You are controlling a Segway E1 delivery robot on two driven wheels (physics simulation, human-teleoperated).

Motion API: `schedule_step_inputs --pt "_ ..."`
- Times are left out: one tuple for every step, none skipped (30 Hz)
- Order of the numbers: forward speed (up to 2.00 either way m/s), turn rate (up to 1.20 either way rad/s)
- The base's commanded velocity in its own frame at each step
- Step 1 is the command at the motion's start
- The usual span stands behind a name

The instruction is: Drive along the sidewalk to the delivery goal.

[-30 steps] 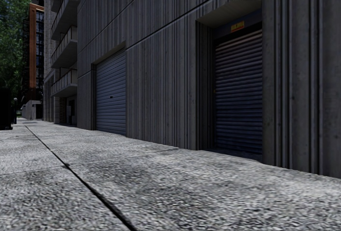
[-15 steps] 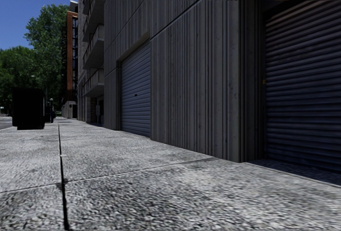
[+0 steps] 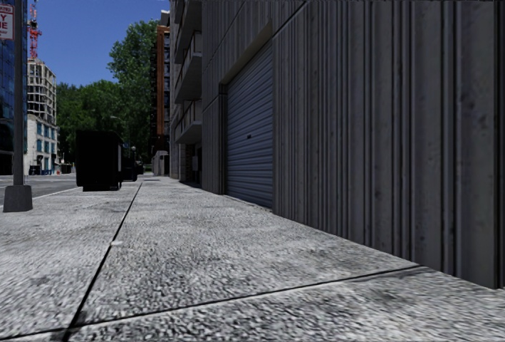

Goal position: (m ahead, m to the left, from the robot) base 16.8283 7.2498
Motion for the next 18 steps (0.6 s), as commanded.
schedule_step_inputs --pt "2.00 0.46" --pt "2.00 0.46" --pt "2.00 0.46" --pt "2.00 0.46" --pt "2.00 0.46" --pt "2.00 0.46" --pt "2.00 0.46" --pt "2.00 0.46" --pt "2.00 0.46" --pt "2.00 0.46" --pt "2.00 0.46" --pt "2.00 0.46" --pt "2.00 0.46" --pt "2.00 0.45" --pt "2.00 0.45" --pt "2.00 0.45" --pt "2.00 0.45" --pt "2.00 0.45"
